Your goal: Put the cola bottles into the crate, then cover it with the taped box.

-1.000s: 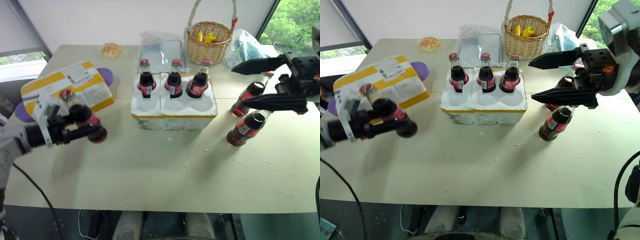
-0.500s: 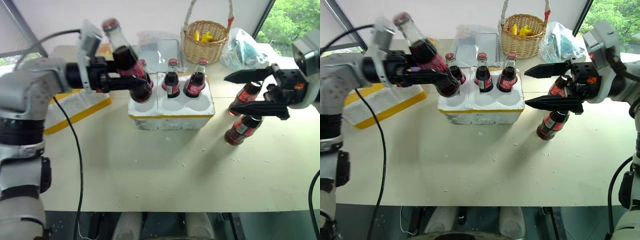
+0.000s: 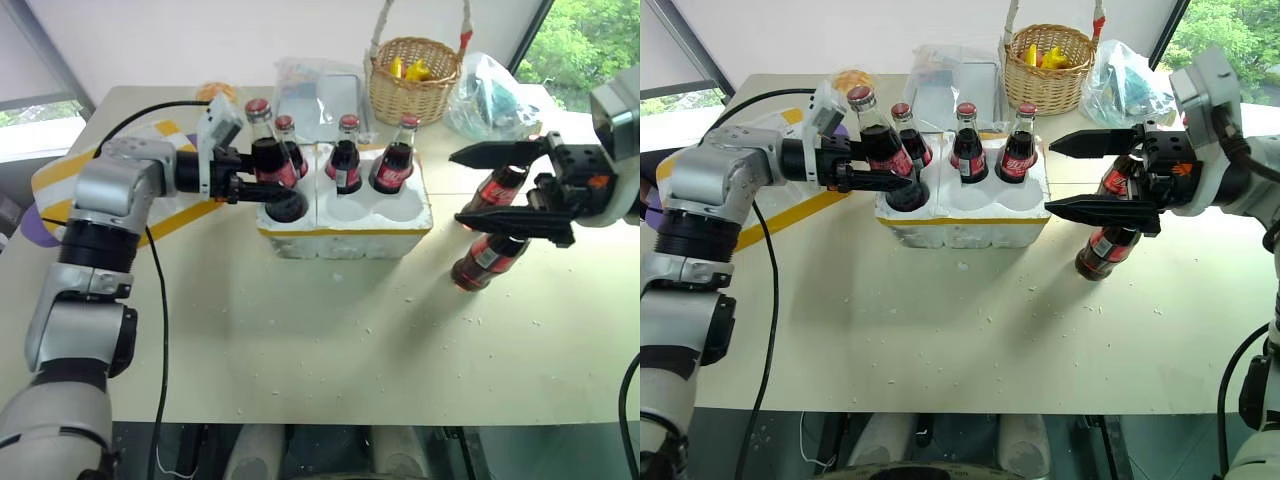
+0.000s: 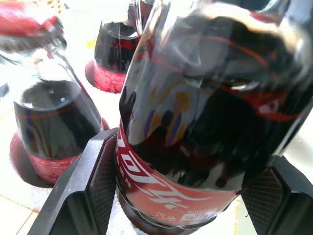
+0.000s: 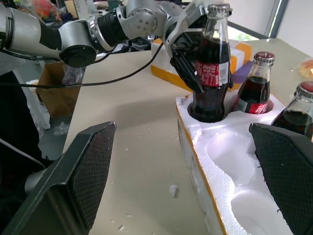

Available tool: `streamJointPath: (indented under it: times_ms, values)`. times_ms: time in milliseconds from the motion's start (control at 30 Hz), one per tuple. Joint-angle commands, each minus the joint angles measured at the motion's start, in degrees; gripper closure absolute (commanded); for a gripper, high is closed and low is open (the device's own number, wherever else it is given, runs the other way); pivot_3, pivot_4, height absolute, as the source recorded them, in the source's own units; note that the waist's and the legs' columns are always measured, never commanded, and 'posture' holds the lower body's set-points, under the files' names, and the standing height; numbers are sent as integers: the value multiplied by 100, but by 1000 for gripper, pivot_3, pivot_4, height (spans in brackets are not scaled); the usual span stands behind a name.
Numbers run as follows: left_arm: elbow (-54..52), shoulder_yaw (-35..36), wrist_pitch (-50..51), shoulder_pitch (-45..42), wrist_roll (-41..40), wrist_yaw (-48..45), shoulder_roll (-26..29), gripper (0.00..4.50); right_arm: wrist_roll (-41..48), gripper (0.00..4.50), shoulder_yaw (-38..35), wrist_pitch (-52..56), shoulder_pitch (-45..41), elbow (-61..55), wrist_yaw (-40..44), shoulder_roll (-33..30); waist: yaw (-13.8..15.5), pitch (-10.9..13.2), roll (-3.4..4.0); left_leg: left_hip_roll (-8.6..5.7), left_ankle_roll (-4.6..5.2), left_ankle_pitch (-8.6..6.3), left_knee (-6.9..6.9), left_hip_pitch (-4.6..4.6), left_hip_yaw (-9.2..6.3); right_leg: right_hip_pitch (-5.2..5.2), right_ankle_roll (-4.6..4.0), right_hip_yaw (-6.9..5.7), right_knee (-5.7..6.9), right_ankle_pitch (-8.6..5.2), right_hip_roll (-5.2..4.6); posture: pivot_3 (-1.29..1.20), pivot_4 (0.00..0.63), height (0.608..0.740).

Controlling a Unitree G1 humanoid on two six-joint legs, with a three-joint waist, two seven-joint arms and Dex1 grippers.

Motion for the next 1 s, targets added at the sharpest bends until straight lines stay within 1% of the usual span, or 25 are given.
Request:
streamJointPath:
  times_ms: [33, 233, 300, 333, 367, 567, 733, 867, 1000]
  values:
    - [-60, 51, -197, -221, 137, -100, -70, 1663, 81, 0, -122, -82, -87, -126, -62, 27, -2, 1, -1, 0, 3, -1, 15, -8, -1, 0, 2, 0, 0, 5, 2, 0, 150, 737]
    - [63, 39, -259, -91, 395, -50, -199, 1663, 28, 0, -53, -156, -119, -122, -124, 114, 0, 1, -1, 2, 2, -1, 31, -13, 2, 2, 8, 7, -5, 27, 5, 0, 150, 737]
    - [11, 57, -214, -32, 422, -65, -193, 637, 45, 0, -47, -170, -113, -138, -153, 139, -10, 1, -1, 5, 2, -1, 33, -12, 2, 1, 7, 7, -4, 28, 8, 0, 150, 737]
    - [-16, 68, -191, -3, 420, -87, -179, 304, 53, 0, -46, -173, -109, -146, -162, 149, -11, 1, -1, 6, 2, -1, 32, -12, 1, 1, 7, 7, -4, 28, 10, 0, 150, 737]
    - [-41, 78, -175, 21, 417, -106, -165, 143, 55, 0, -46, -178, -107, -153, -168, 160, -9, 1, -1, 6, 3, -1, 32, -11, 1, 1, 7, 8, -4, 28, 11, 0, 150, 737]
    - [-189, 237, -124, 90, 375, -114, -80, 143, 13, 0, -2, -244, -152, -93, -180, 208, -2, 1, -1, 6, 3, -1, 34, -11, 1, 2, 6, 8, -3, 29, 11, 0, 150, 737]
    - [-850, 748, 285, 239, -55, -159, 294, 143, -199, 0, -16, -413, -223, 58, -395, 270, -25, 1, -1, 9, 3, -1, 34, -10, 1, 0, 6, 9, -2, 30, 13, 0, 150, 737]
    - [-1776, 1418, 1126, 452, -764, -244, 974, 143, -42, 0, -317, -268, -58, -68, -420, 89, -29, 2, 0, 12, 3, -1, 31, -11, 1, -2, 5, 9, -3, 29, 16, 0, 150, 737]
    - [-2896, 2087, 2132, 940, -1814, -623, 1832, 143, 236, 0, -853, 34, 416, -425, -449, -215, -23, 2, 0, 14, 4, -2, 25, -11, 1, -3, 5, 10, -4, 29, 16, 0, 150, 737]
